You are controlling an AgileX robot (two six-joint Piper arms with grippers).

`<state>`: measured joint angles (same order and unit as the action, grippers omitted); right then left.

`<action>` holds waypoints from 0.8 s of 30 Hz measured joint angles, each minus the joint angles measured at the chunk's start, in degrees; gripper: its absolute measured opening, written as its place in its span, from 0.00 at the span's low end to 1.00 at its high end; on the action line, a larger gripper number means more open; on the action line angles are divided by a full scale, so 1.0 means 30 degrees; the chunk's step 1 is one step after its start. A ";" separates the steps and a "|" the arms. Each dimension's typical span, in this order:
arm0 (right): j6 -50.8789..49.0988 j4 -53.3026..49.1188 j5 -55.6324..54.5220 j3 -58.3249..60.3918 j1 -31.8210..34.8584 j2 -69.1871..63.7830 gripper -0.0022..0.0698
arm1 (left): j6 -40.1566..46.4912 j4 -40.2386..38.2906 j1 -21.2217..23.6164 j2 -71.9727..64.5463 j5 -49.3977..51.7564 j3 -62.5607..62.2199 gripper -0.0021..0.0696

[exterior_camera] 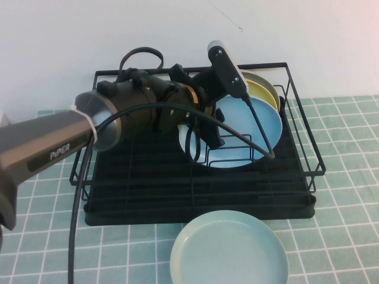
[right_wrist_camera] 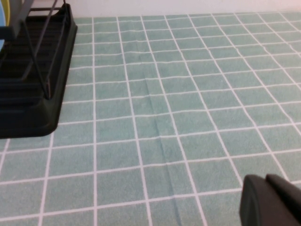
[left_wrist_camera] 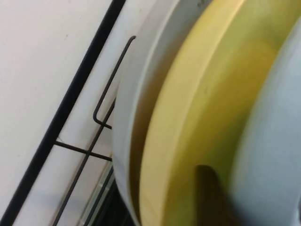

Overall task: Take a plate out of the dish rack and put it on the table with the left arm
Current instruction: Grasp the plate from the shelf, then place the plate from the table

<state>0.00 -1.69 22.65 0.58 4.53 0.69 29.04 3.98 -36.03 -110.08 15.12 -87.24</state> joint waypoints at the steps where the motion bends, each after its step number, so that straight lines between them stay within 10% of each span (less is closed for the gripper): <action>1: 0.0000 0.0000 0.0000 0.0000 0.0000 0.0000 0.03 | 0.0000 0.0038 0.0000 0.0000 0.0000 0.0000 0.37; 4: 0.0000 0.0000 0.0000 0.0000 0.0000 0.0000 0.03 | -0.0313 0.0437 -0.0051 0.0000 0.0938 -0.0213 0.17; 24: 0.0000 0.0000 0.0000 0.0000 0.0000 0.0000 0.03 | -0.1558 -0.0250 -0.0139 0.5349 0.4929 -0.0625 0.16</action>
<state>0.00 -1.69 22.65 0.58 4.53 0.69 24.36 3.23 -36.44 -94.04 29.91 -89.12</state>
